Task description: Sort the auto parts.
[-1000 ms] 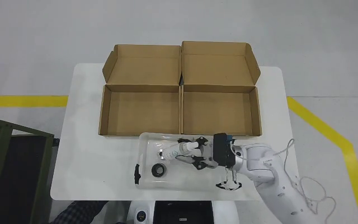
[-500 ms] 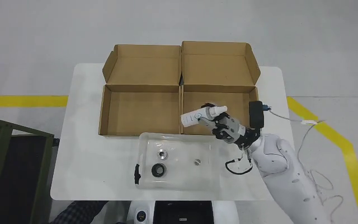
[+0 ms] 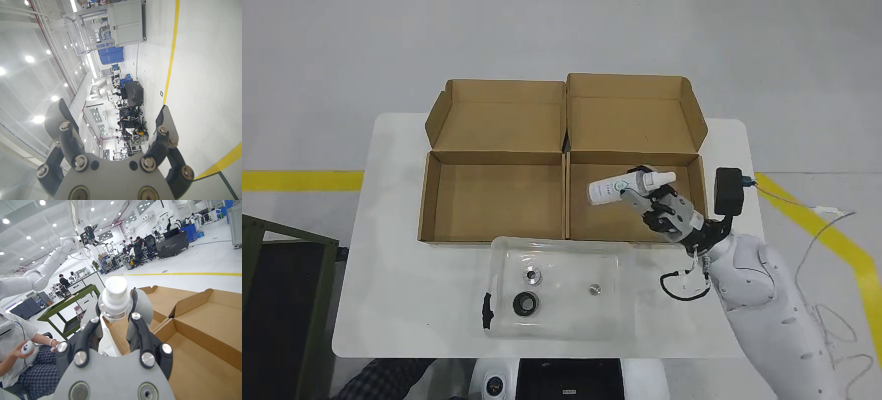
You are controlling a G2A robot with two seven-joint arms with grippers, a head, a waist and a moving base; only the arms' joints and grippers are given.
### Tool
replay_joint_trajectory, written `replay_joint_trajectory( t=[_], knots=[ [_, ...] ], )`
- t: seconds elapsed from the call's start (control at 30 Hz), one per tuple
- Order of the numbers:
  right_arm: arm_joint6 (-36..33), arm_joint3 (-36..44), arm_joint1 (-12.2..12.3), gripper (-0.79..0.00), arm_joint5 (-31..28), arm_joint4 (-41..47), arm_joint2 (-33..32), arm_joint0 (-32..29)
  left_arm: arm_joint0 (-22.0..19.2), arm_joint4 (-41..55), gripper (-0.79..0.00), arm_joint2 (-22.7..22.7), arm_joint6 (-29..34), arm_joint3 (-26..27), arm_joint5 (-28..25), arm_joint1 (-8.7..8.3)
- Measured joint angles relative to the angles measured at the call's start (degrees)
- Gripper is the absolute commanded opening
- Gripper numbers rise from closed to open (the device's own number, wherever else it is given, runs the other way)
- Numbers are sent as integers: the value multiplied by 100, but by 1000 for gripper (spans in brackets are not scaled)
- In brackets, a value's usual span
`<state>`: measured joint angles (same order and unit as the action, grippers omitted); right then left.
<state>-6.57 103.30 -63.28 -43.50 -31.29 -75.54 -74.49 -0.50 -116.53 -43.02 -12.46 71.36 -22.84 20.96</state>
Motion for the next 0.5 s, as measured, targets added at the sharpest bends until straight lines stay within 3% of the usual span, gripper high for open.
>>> replay_joint_trajectory(
  t=[0.5],
  knots=[
    [204,-11,-82,-785,1017,-2328,329,273,0,0,0,0,0,0,0,0]
  ],
)
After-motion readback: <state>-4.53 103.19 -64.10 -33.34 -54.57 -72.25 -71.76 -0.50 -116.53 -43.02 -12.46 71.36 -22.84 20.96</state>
